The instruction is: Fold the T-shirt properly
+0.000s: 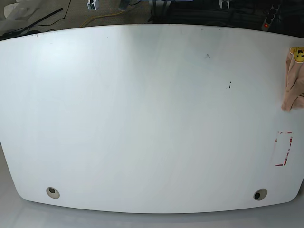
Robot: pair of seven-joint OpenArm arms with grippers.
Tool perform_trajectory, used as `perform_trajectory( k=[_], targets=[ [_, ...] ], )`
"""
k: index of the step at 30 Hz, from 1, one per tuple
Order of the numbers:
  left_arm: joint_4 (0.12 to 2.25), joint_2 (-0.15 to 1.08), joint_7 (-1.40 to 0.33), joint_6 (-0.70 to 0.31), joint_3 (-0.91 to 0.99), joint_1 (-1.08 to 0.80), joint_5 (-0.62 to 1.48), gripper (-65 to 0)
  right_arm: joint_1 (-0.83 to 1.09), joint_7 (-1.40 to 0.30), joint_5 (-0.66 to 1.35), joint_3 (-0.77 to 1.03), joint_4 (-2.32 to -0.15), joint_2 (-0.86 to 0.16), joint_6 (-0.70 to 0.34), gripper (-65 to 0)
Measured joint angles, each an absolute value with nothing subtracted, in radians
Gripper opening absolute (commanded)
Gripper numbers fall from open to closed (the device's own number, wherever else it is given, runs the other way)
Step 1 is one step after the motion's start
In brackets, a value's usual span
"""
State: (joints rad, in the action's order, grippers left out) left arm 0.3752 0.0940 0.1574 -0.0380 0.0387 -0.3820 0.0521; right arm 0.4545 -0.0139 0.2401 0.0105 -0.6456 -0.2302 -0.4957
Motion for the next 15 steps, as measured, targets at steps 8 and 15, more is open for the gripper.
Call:
perform_trajectory(
  k=[8, 15],
  targets=[
    [0.181, 0.092, 0.151, -0.044, -0.026, -0.228, 0.053, -17.1, 0.325, -0.024, 0.239, 0.007, -0.500, -0.225, -0.496, -57.4],
    [0.088, 0.086, 0.149, -0.041, -0.066, -0.159, 0.052, -17.2, 0.209, -0.011, 0.240, 0.007, -0.359, -0.224, -0.497, -57.2]
  ],
)
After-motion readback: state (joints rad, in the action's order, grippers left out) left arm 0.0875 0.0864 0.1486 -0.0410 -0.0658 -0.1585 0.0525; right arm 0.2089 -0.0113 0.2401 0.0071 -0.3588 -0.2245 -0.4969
